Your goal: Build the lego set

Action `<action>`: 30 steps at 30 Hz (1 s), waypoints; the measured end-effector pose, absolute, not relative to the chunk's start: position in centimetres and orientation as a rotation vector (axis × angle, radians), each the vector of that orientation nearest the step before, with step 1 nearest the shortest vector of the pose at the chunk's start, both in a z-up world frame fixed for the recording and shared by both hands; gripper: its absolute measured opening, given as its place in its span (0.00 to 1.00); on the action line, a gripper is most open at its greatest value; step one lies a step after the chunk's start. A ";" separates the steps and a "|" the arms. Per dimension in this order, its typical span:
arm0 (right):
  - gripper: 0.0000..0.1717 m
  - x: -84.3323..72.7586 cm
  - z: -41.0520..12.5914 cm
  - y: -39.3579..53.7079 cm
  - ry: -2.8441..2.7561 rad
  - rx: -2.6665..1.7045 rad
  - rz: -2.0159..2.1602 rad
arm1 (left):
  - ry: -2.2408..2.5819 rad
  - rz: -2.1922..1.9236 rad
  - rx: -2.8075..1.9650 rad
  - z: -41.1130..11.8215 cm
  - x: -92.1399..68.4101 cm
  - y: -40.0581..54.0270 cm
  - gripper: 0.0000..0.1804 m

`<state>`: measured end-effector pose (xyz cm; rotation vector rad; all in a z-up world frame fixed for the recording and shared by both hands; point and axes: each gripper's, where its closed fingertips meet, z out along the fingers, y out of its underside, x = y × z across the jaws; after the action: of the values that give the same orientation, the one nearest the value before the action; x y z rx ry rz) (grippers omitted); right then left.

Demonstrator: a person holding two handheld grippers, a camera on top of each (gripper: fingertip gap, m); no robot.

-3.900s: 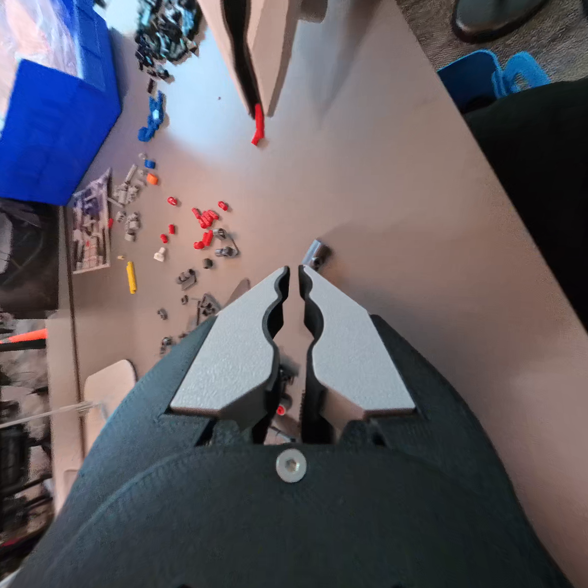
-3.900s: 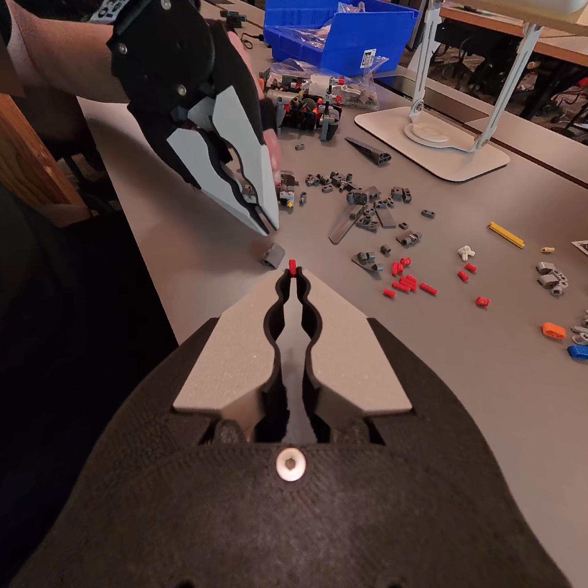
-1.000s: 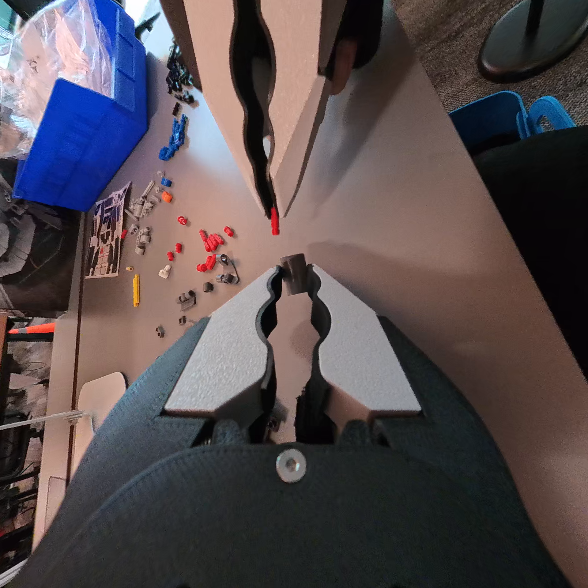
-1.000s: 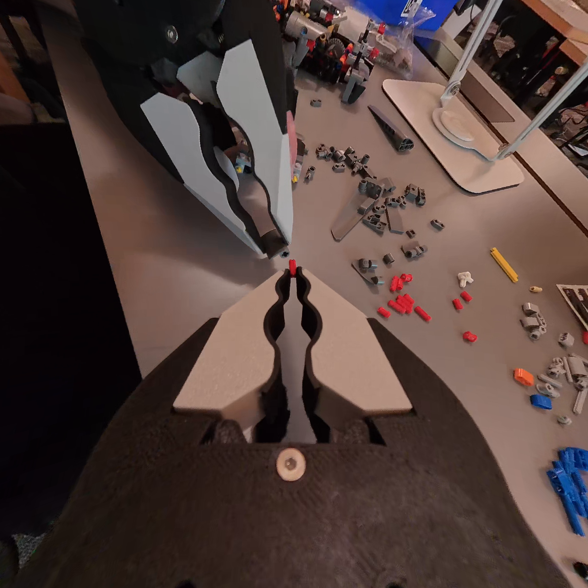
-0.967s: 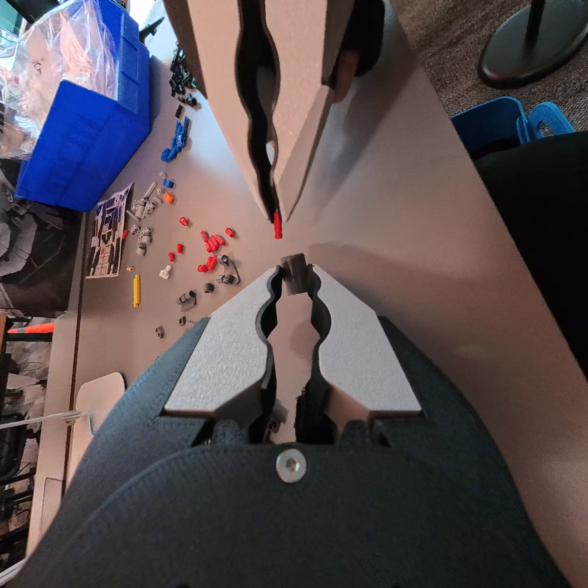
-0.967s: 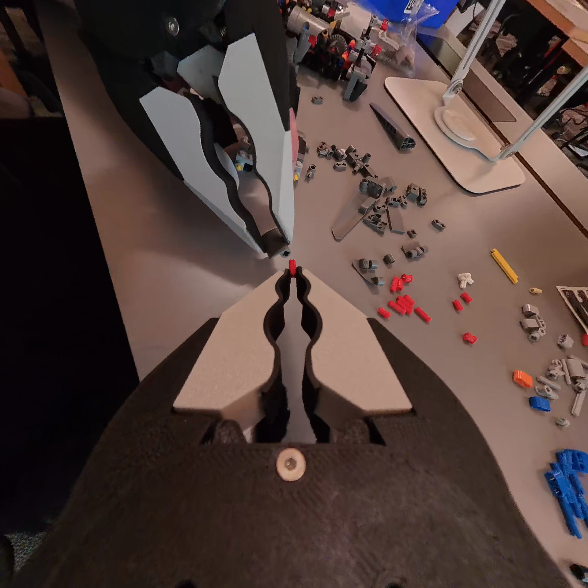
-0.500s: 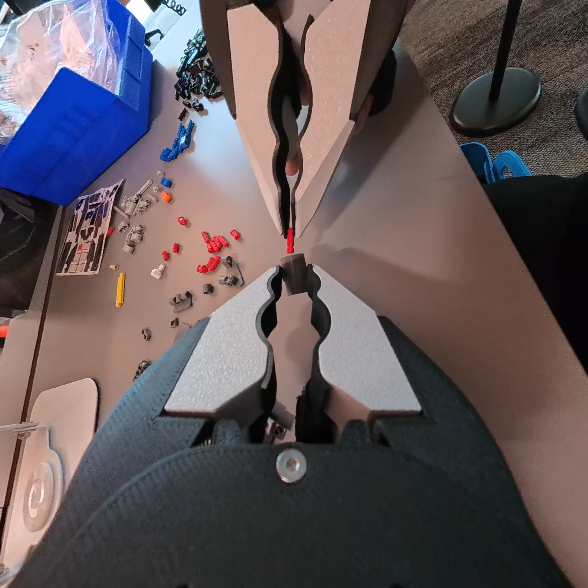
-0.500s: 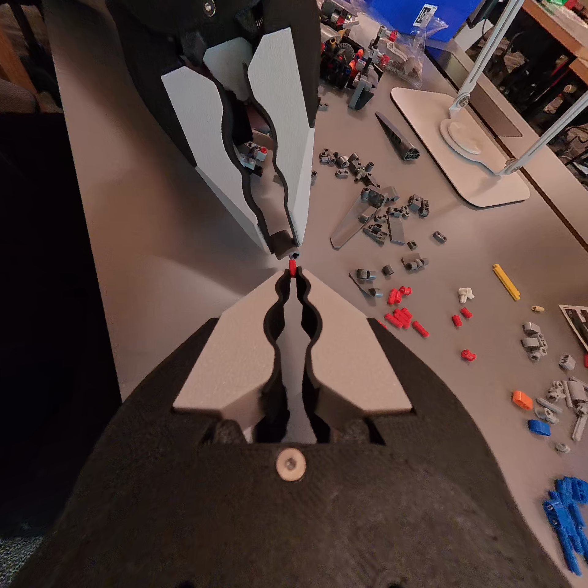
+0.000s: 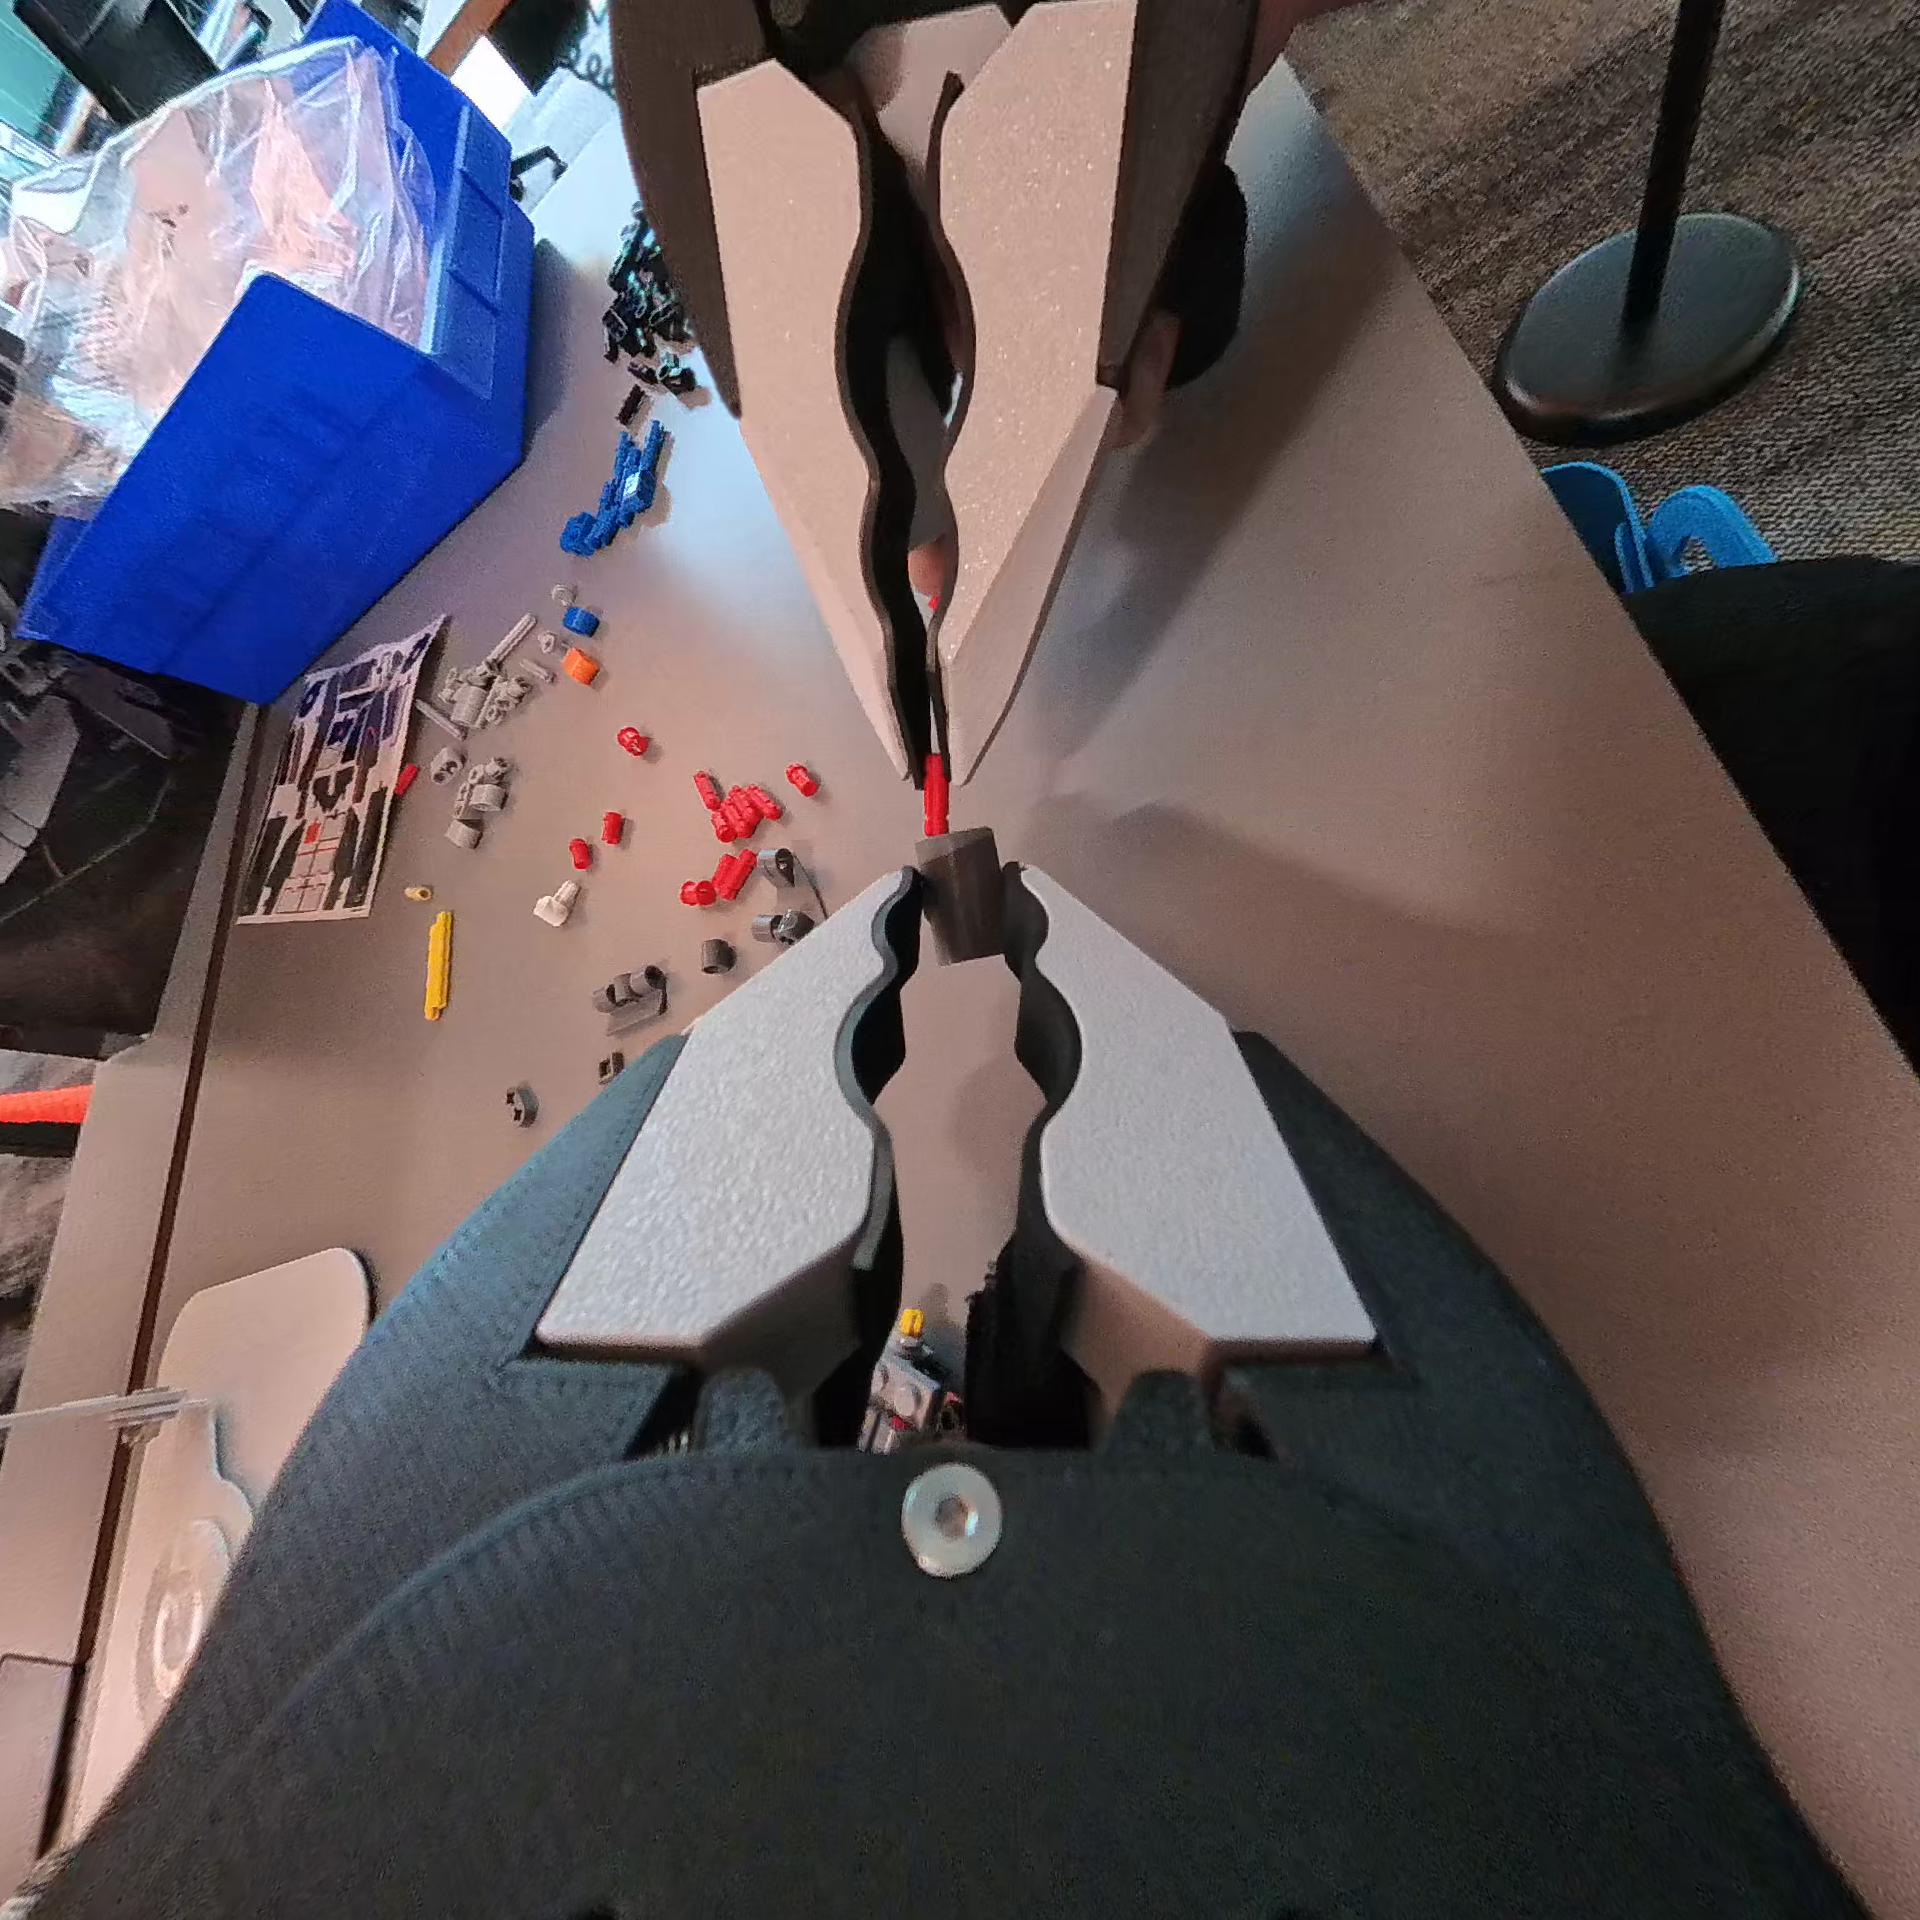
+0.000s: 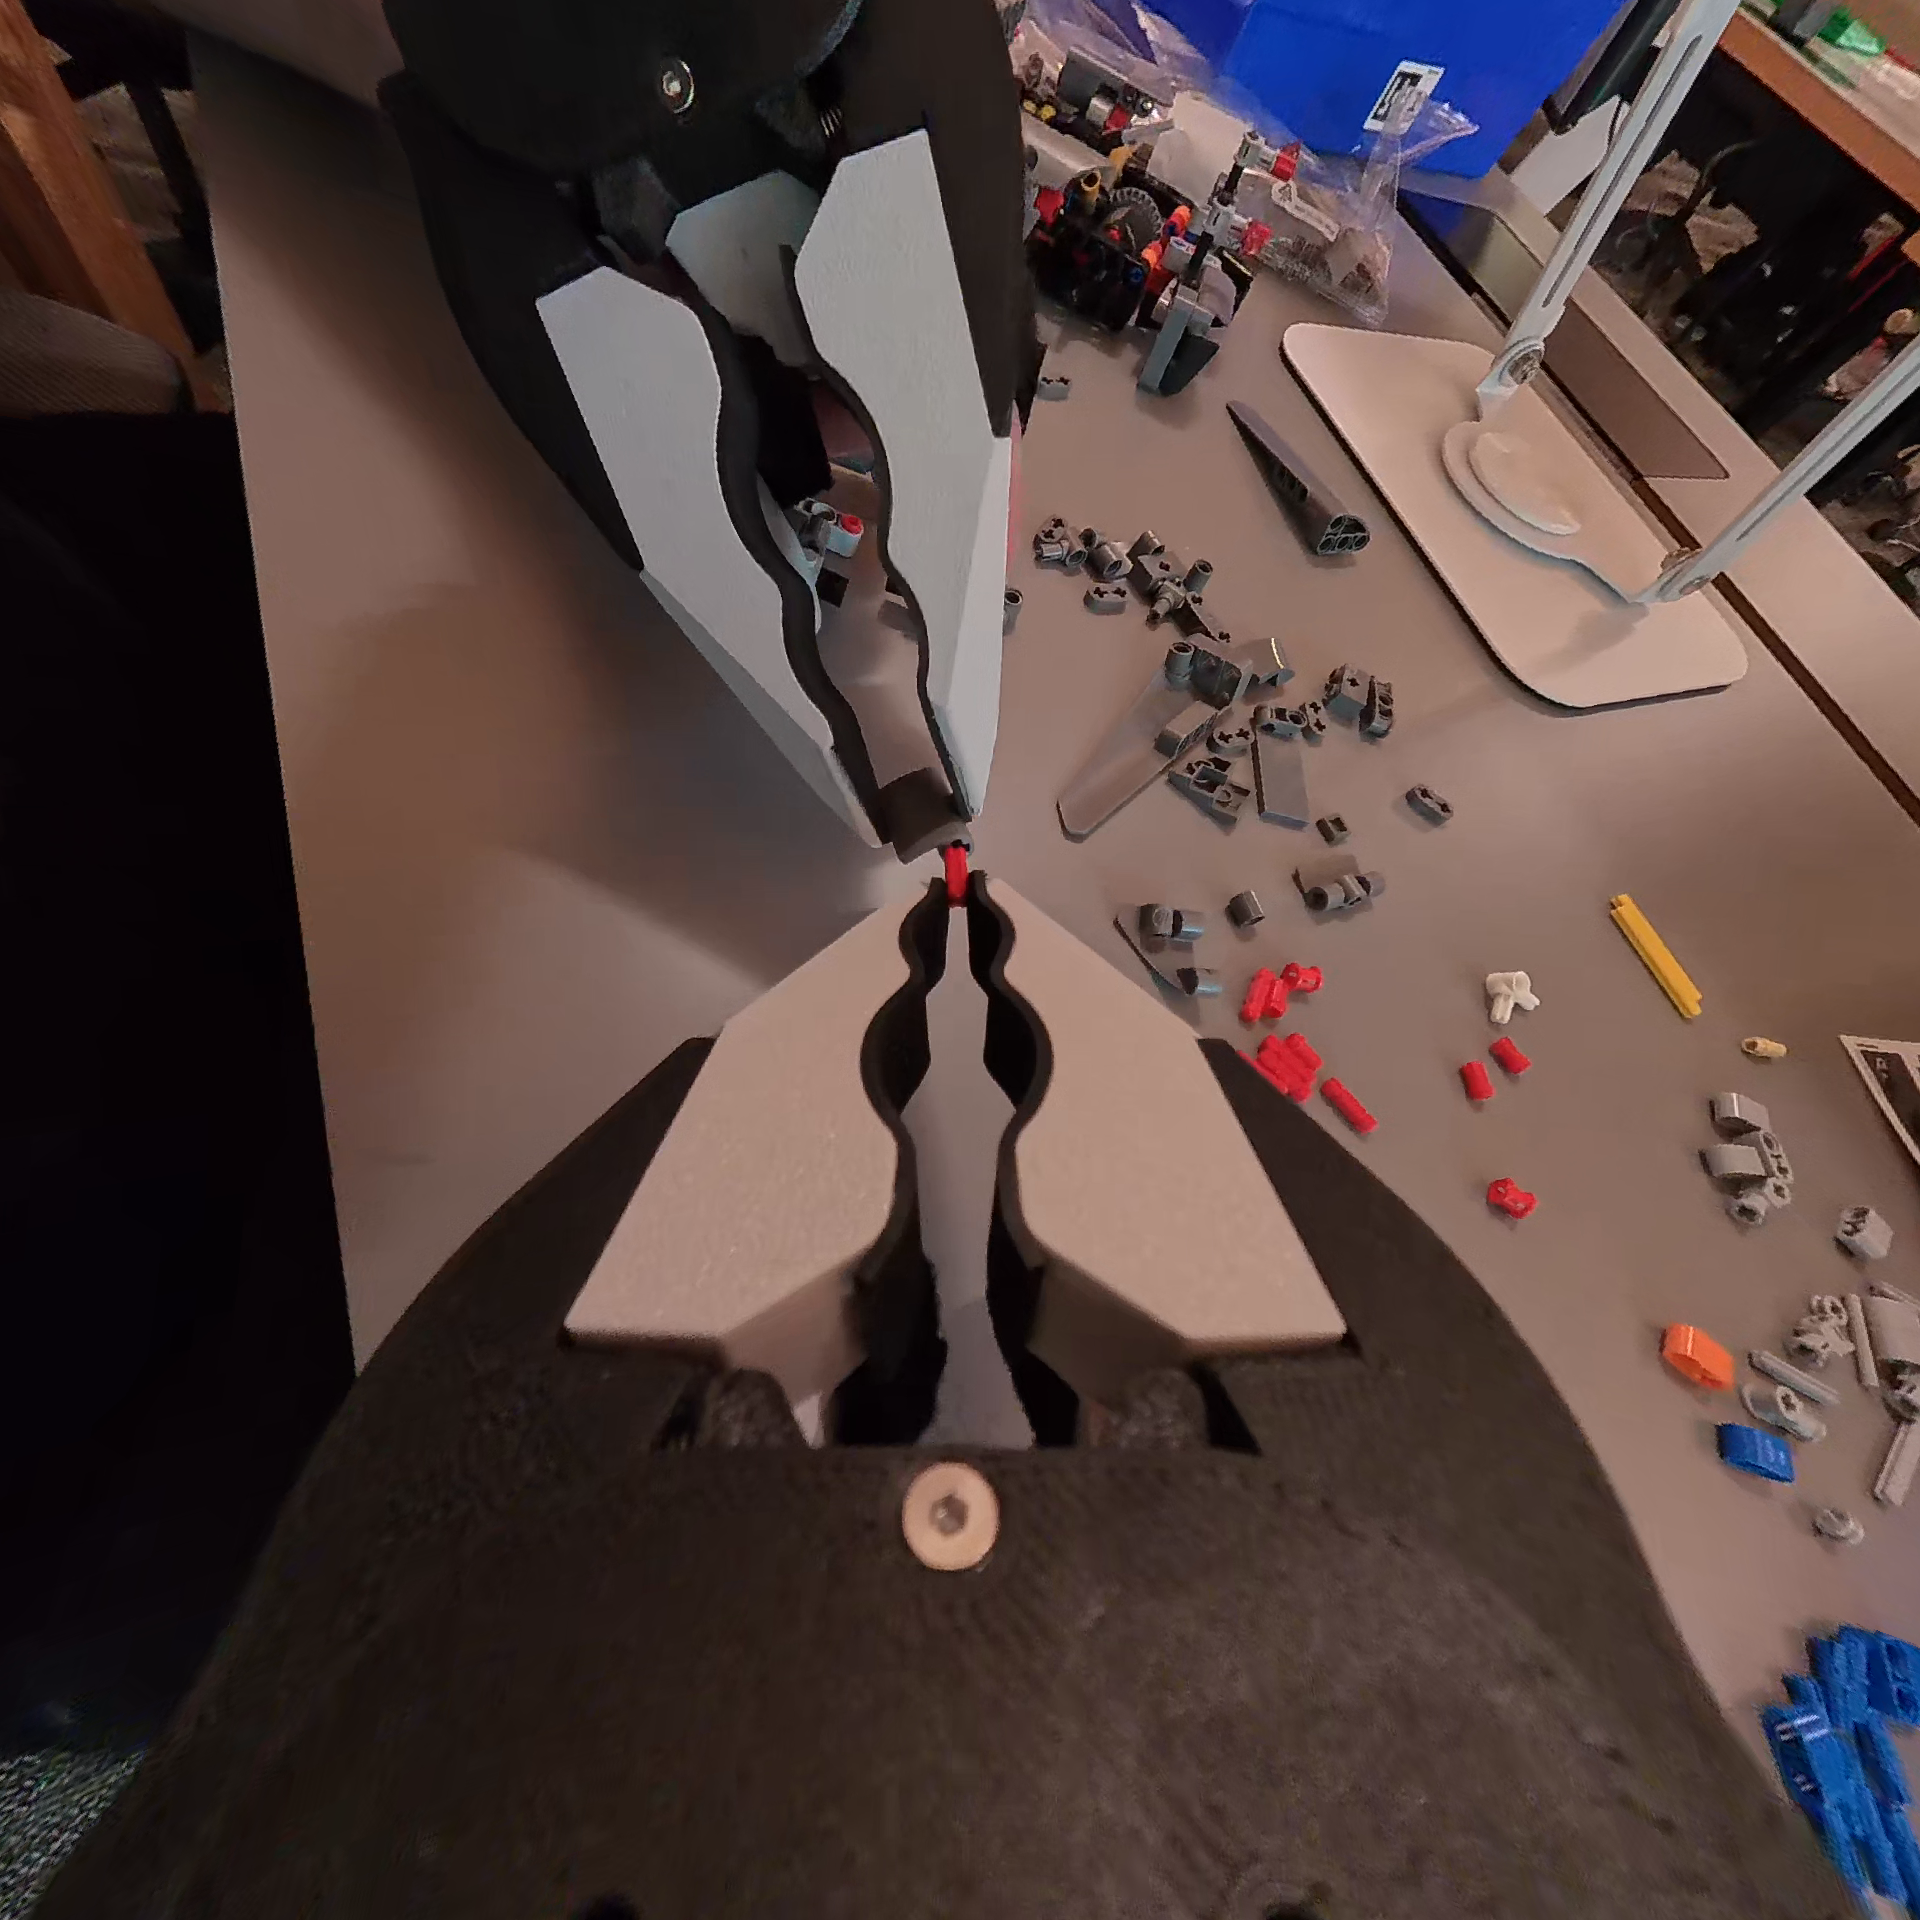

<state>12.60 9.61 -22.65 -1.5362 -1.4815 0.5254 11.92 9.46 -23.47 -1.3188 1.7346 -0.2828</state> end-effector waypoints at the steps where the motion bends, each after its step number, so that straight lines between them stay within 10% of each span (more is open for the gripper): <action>1: 0.00 12.6 -22.7 9.7 -1.482 -1.540 0.529 | 1.734 -0.271 -1.312 -23.5 11.9 9.5 0.08; 30: 0.00 11.7 -20.3 10.2 -1.628 -1.188 0.268 | 1.750 -0.667 -1.368 -21.0 11.2 9.8 0.07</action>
<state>11.74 10.18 -20.29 -1.1876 -1.6282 0.2679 11.18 9.83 -21.02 -1.3677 1.7498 -0.6671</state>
